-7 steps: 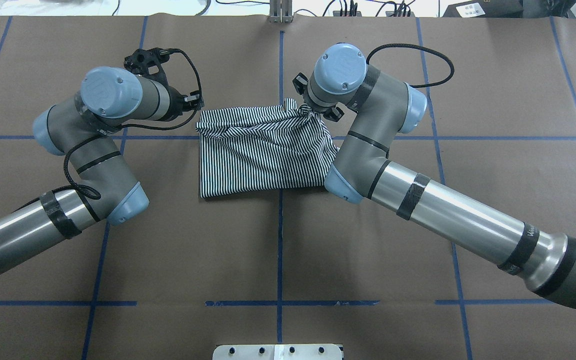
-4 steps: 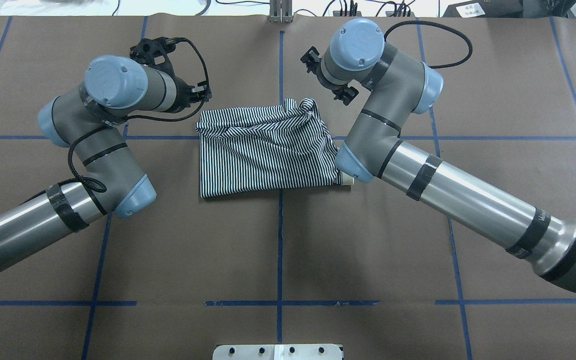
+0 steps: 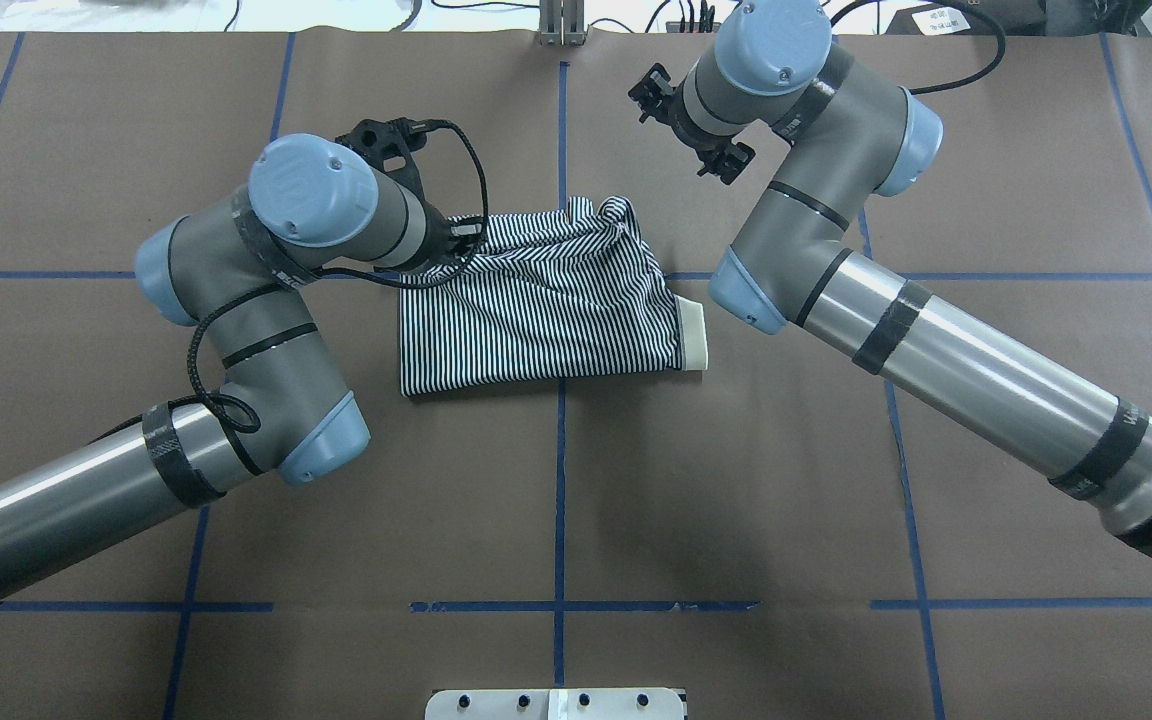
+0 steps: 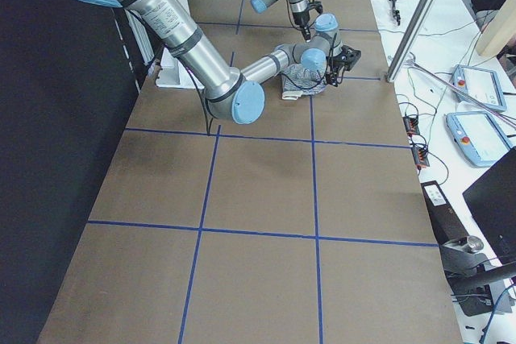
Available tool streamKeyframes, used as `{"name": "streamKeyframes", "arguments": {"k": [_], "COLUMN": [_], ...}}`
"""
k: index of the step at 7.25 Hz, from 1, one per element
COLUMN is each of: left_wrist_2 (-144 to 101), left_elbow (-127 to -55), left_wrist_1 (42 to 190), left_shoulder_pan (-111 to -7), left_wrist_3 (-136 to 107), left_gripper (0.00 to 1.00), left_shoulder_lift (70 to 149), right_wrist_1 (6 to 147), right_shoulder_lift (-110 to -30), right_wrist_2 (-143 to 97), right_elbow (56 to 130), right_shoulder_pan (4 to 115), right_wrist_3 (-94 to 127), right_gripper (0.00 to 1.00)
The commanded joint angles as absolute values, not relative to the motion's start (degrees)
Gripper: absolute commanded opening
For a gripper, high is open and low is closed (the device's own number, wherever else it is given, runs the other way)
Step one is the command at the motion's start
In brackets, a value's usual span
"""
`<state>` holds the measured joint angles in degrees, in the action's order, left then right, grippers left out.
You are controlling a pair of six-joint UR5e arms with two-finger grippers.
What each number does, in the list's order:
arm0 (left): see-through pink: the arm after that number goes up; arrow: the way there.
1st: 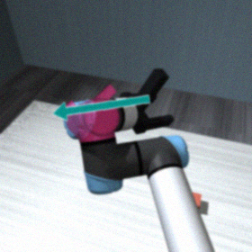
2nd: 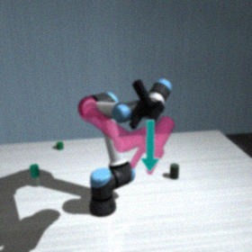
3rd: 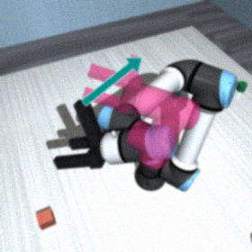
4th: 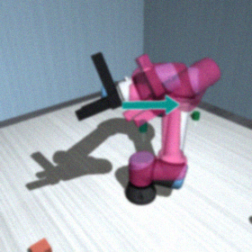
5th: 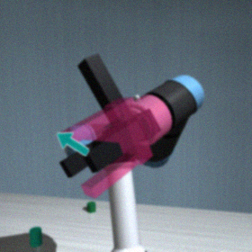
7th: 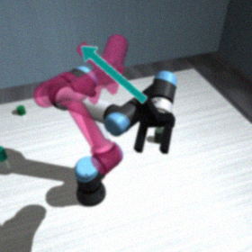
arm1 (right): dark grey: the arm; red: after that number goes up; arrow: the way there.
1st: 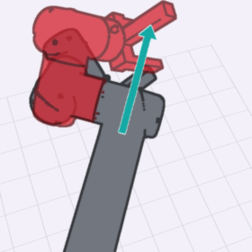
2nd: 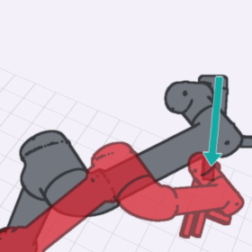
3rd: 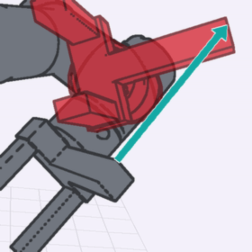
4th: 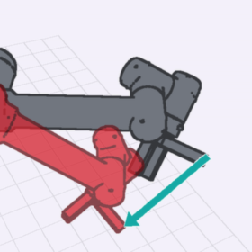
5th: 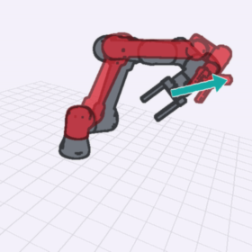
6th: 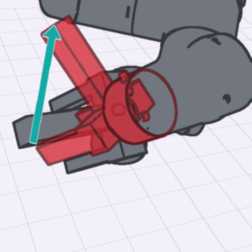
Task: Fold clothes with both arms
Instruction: 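Release the shirt and raise both grippers away from it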
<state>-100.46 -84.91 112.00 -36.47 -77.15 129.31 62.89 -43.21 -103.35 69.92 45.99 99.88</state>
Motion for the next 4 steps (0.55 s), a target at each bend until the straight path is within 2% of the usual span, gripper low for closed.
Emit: {"name": "streamKeyframes", "arguments": {"k": [1, 4], "left_wrist_2": [-100.55, -98.63], "left_elbow": [-81.94, -74.9], "left_wrist_1": [109.68, 110.74], "left_shoulder_pan": [-34.72, -34.89], "left_wrist_3": [-71.12, -67.52], "left_gripper": [0.0, 0.0], "left_shoulder_lift": [131.12, 135.17], "right_wrist_1": [62.84, 62.84], "right_shoulder_lift": [-45.61, -47.37], "right_wrist_2": [-104.41, -104.41], "right_elbow": [73.2, 74.53], "right_shoulder_pan": [46.05, 45.97], "right_wrist_3": [99.49, 99.49], "right_gripper": [1.0, 1.0]}}
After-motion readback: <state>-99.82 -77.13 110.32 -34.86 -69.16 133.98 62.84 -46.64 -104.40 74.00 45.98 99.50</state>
